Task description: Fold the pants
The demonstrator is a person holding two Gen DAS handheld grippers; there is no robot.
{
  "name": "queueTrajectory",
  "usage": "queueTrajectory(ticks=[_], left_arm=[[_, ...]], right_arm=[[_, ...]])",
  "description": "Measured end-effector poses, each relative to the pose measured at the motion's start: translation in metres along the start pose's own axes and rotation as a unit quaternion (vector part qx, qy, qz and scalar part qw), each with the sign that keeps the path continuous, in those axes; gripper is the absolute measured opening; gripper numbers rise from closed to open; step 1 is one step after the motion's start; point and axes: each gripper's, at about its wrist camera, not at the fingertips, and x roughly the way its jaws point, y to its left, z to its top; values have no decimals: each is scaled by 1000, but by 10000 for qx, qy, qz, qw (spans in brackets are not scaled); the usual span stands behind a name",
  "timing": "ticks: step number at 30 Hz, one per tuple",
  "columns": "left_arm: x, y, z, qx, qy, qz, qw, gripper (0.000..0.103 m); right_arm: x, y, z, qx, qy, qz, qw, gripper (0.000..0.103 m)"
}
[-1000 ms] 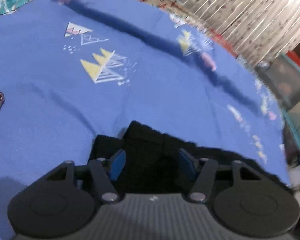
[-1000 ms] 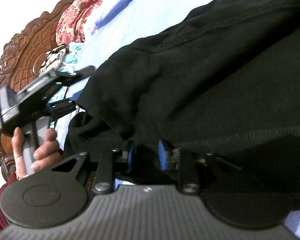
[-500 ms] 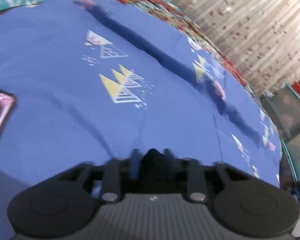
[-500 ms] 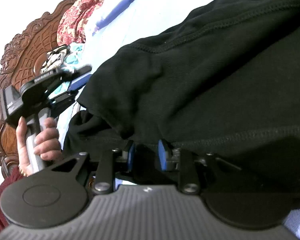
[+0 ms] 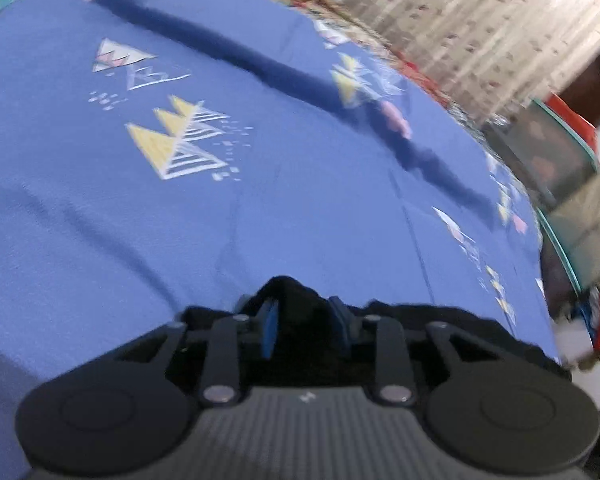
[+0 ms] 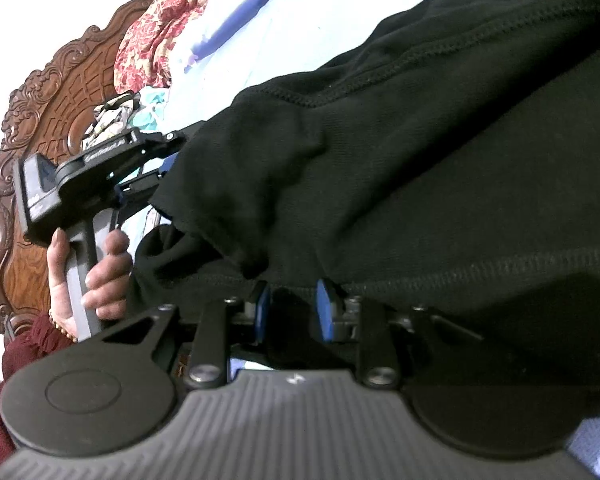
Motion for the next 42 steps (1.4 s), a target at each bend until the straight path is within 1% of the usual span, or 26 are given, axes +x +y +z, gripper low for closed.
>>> queueTrajectory(ticks=[2, 4, 7, 8, 9, 11, 13, 14, 15, 16, 18, 19, 21, 23, 25, 27, 28, 31, 32, 34, 36, 38, 39, 40, 41, 42], left_arm=[[-6, -6, -3, 106, -137, 11, 9998, 17], [-18, -12, -7, 151, -493, 185, 9985, 15], [-41, -12, -11, -36, -1133, 596, 9918, 13], [-44, -9, -11, -141, -1212, 746, 9897, 13], [-44, -5, -12, -217, -1249, 908, 9878, 13], [-32, 3, -15, -239, -1134, 1370, 9838, 14], [-20, 6, -19, -119, -1069, 1765, 9784, 15], [-18, 6, -20, -124, -1095, 2016, 9733, 2], [-18, 9, -20, -165, -1107, 2452, 9630, 3], [-20, 15, -18, -325, -1100, 2559, 9599, 3], [-37, 32, -18, -966, -1125, 1924, 9701, 6], [-51, 37, -20, -1263, -1250, 1626, 9706, 6], [-73, 34, -24, -1418, -1511, 1369, 9687, 6], [-94, 19, -28, -1306, -1658, 1023, 9721, 6], [-100, -4, -30, -1044, -1623, 547, 9797, 6], [-97, -29, -31, -670, -1482, 164, 9866, 6], [-91, -47, -34, -383, -1365, -35, 9899, 6], [-68, -82, -44, 81, -1009, -455, 9938, 6], [-57, -89, -48, 181, -876, -486, 9948, 8], [-40, -95, -59, 276, -649, -293, 9971, 10], [-20, -84, -68, 113, -332, 177, 9992, 9], [-1, -64, -80, -61, 36, 1029, 9947, 6], [3, -52, -86, -125, 108, 1119, 9936, 6], [2, -42, -90, -180, -20, 874, 9960, 6], [-1, -37, -92, -241, -83, 772, 9967, 6], [-3, -39, -92, -268, -83, 815, 9963, 6]], right_arm=[[0, 1, 0, -4, -7, -2, 10000, 28], [0, 3, 0, -70, -30, -45, 10000, 28], [0, 26, -6, -713, -167, -357, 9967, 31], [1, 35, -10, -1026, -215, -477, 9933, 34], [2, 44, -14, -1346, -244, -575, 9889, 40], [6, 56, -21, -1779, -268, -714, 9811, 43], [7, 59, -22, -1917, -259, -781, 9780, 43], [6, 58, -21, -1891, -264, -763, 9786, 42], [3, 56, -19, -1819, -279, -745, 9801, 42], [0, 54, -18, -1747, -316, -746, 9813, 42], [-8, 53, -16, -1663, -443, -729, 9824, 44], [-11, 53, -15, -1663, -519, -709, 9822, 44], [-19, 55, -14, -1683, -740, -655, 9808, 44], [-24, 57, -12, -1644, -979, -588, 9798, 42], [-27, 59, -11, -1605, -1152, -593, 9785, 36], [-29, 59, -11, -1612, -1253, -620, 9770, 28], [-30, 58, -11, -1614, -1290, -647, 9763, 28], [-40, 50, -8, -1539, -1407, -810, 9747, 28], [-46, 44, -6, -1453, -1482, -850, 9745, 28], [-61, 32, -3, -1233, -1665, -935, 9738, 28], [-81, 14, -3, -945, -1892, -1059, 9716, 29], [-100, -8, -5, -600, -2087, -1190, 9688, 30], [-109, -20, -9, -422, -2157, -1275, 9672, 31], [-117, -32, -14, -242, -2216, -1379, 9650, 31], [-125, -47, -19, -3, -2277, -1500, 9621, 31], [-131, -60, -23, 228, -2317, -1571, 9597, 31]])
